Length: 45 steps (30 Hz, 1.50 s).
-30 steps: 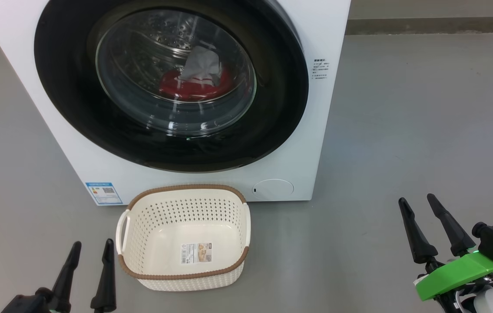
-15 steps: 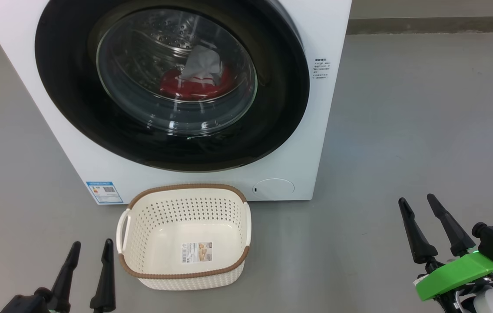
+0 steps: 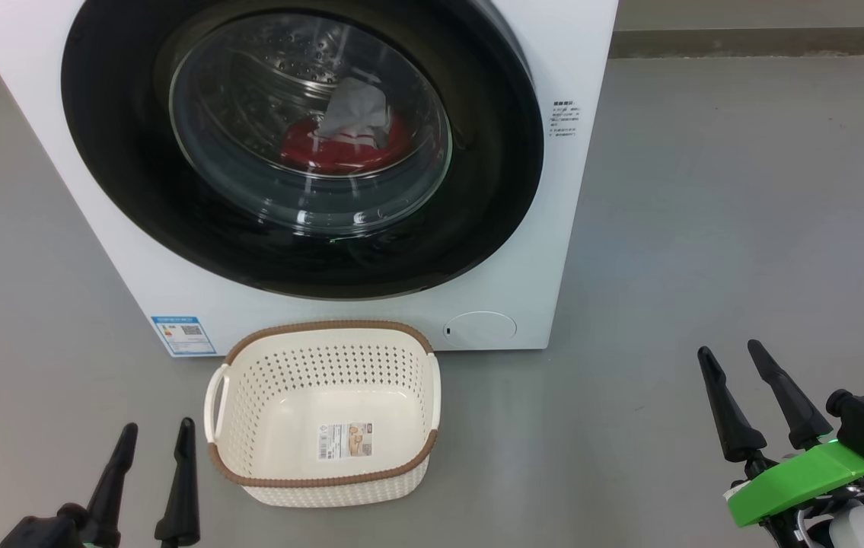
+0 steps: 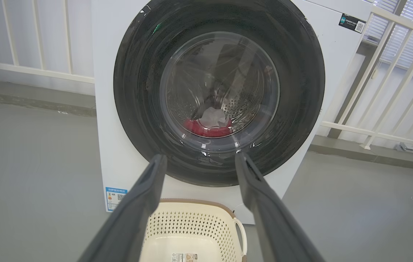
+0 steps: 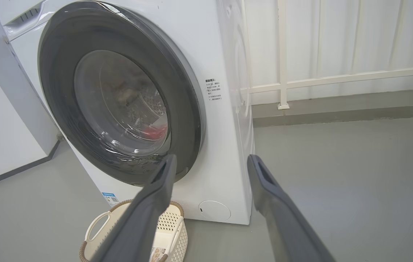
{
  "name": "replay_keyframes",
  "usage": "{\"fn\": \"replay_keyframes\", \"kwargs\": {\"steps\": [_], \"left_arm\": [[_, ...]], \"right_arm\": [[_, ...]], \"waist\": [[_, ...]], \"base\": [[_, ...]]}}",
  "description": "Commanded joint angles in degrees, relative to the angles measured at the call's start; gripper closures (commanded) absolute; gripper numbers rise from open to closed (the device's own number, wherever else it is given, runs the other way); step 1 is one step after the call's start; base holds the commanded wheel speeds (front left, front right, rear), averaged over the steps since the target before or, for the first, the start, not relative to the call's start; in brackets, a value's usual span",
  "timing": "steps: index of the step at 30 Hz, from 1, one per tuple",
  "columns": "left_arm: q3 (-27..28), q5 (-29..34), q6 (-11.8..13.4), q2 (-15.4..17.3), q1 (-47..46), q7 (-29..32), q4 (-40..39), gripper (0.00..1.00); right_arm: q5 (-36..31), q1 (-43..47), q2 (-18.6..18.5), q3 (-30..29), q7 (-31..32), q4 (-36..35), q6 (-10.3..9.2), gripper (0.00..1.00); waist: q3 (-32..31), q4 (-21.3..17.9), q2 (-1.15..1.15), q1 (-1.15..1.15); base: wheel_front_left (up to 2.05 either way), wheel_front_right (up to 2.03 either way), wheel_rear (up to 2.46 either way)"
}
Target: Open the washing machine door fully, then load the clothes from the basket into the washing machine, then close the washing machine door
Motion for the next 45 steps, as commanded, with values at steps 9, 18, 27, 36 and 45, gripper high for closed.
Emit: {"fn": "replay_keyframes", "kwargs": {"steps": [9,18,27,36,45], "left_arm": [[1.8,-0.5,0.6,1.2,-1.6,-0.6,-1.5,0.00],[-0.3,-0.3,0.3,0.0,0.0,-0.1,0.1,1.00],[-0.2,-2.9,0.2,-1.8,0.7,0.8,3.2,1.00],[0.7,-7.7,0.1,-2.0,0.1,2.3,3.5,1.00],[1.6,-12.6,-0.1,-2.3,-0.6,3.7,4.0,1.00]], "right_arm": [[-0.4,-0.2,-0.7,0.9,-0.3,-1.2,-0.14,0.00],[0.0,0.0,0.0,0.0,0.0,0.1,0.00,1.00],[2.4,1.6,2.1,0.0,0.8,2.9,-0.01,1.00],[7.0,1.6,2.9,-1.0,2.4,2.5,-0.02,1.00],[11.5,1.6,3.7,-2.0,3.9,2.2,-0.03,1.00]], "waist": [[-0.2,-0.1,0.00,0.00],[-0.2,0.0,0.00,0.00],[-0.2,-0.1,0.00,0.07],[-0.1,-0.2,0.00,0.01],[0.0,-0.4,0.00,0.00]], "base": [[0.00,0.00,0.00],[0.00,0.00,0.00],[0.00,0.00,0.00],[0.00,0.00,0.00],[0.00,0.00,0.00]]}}
